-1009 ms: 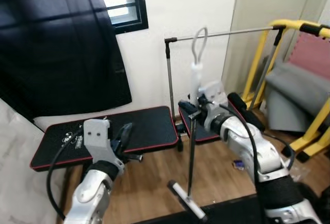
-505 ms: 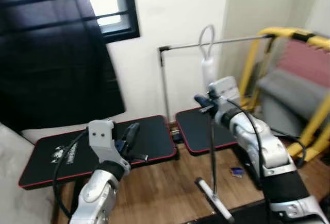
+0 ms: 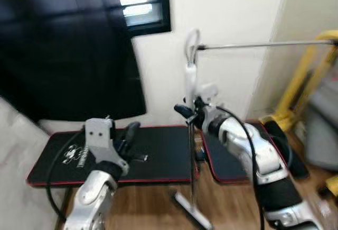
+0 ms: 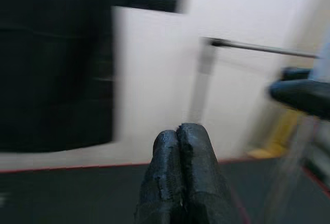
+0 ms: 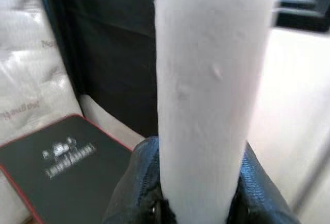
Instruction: Sweep floor
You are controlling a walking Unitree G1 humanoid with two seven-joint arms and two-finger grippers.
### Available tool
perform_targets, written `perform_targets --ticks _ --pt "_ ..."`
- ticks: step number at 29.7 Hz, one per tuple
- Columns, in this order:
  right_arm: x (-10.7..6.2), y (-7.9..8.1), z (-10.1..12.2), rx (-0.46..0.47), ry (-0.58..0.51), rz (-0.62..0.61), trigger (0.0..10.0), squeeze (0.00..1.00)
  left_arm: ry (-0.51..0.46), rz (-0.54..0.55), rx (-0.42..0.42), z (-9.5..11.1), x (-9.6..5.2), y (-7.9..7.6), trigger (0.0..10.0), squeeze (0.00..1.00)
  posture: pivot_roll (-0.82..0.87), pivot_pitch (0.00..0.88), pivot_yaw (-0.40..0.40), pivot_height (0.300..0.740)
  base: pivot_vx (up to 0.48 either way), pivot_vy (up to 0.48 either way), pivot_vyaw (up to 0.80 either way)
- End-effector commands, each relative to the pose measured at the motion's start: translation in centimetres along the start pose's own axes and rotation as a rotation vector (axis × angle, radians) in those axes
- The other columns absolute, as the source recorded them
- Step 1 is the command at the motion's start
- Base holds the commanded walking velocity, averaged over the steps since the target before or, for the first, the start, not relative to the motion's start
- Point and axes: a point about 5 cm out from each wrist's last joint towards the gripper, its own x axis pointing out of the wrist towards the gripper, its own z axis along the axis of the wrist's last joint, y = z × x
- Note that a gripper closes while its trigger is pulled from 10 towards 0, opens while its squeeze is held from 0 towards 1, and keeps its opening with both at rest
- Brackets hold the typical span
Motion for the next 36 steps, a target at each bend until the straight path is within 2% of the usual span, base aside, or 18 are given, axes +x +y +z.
perform_targets --ticks 1,2,3,4,6,8,11,13,15,18,21,31,36 --pt "0.3 -0.2 0.8 -0.017 -0.026 -0.046 10.0 0.0 0.034 -0.005 0.034 -0.3 -0.3 0.2 10.0 0.0 -0.11 0.009 -0.017 0.74 0.0 0.0 0.0" --pt "0.6 -1.0 0.4 -0.021 0.003 -0.143 10.0 0.0 0.049 -0.061 0.056 -0.2 -0.7 -0.6 10.0 0.0 -0.1 0.029 -0.019 0.74 0.0 0.0 0.0" --pt "0.6 -1.0 0.4 -0.021 0.003 -0.143 10.0 0.0 0.049 -0.061 0.056 -0.2 -0.7 -0.6 10.0 0.0 -0.1 0.029 -0.019 0.74 0.0 0.0 0.0" --pt "0.9 -1.5 0.3 -0.011 0.012 -0.191 10.0 0.0 0.054 -0.108 0.06 -0.1 -1.1 -1.2 10.0 0.0 -0.1 0.044 -0.017 0.74 0.0 0.0 0.0" --pt "0.9 -1.5 0.3 -0.011 0.012 -0.191 10.0 0.0 0.054 -0.108 0.06 -0.1 -1.1 -1.2 10.0 0.0 -0.1 0.044 -0.017 0.74 0.0 0.0 0.0" --pt "1.2 -2.0 0.7 -0.01 -0.009 -0.237 10.0 0.0 0.056 -0.18 0.068 0.2 -1.7 -2.2 10.0 0.0 -0.09 0.065 -0.018 0.74 0.0 0.0 0.0" --pt "1.3 -2.1 0.8 -0.012 -0.014 -0.248 10.0 0.0 0.056 -0.201 0.07 0.3 -1.9 -2.5 10.0 0.0 -0.09 0.067 -0.018 0.74 0.0 0.0 0.0" --pt "1.3 -3.1 0.8 -0.015 -0.019 -0.301 10.0 0.0 0.062 -0.249 0.081 0.4 -2.3 -3.3 10.0 0.0 -0.07 0.087 -0.019 0.74 0.0 0.0 0.0" --pt "1.3 -3.1 0.8 -0.015 -0.019 -0.301 10.0 0.0 0.062 -0.249 0.081 0.4 -2.3 -3.3 10.0 0.0 -0.07 0.087 -0.019 0.74 0.0 0.0 0.0" --pt "1.2 -4.8 1.0 -0.022 -0.037 -0.384 10.0 0.0 0.076 -0.296 0.096 0.6 -2.9 -4.0 10.0 0.0 -0.06 0.102 -0.017 0.74 0.0 0.0 0.0" --pt "1.3 -5.5 1.1 -0.026 -0.054 -0.429 10.0 0.0 0.083 -0.301 0.102 0.7 -3.1 -4.2 10.0 0.0 -0.05 0.109 -0.016 0.74 0.0 0.0 0.0" --pt "2.6 -7.3 0.4 -0.052 -0.071 -0.521 10.0 0.0 0.084 -0.33 0.11 1.3 -3.8 -4.8 10.0 0.0 -0.03 0.136 -0.015 0.74 0.0 0.0 0.0" --pt "2.9 -8.3 0.9 -0.062 -0.092 -0.584 10.0 0.0 0.089 -0.343 0.106 1.6 -4.4 -5.2 10.0 0.0 -0.02 0.168 -0.009 0.74 0.0 0.0 0.0"
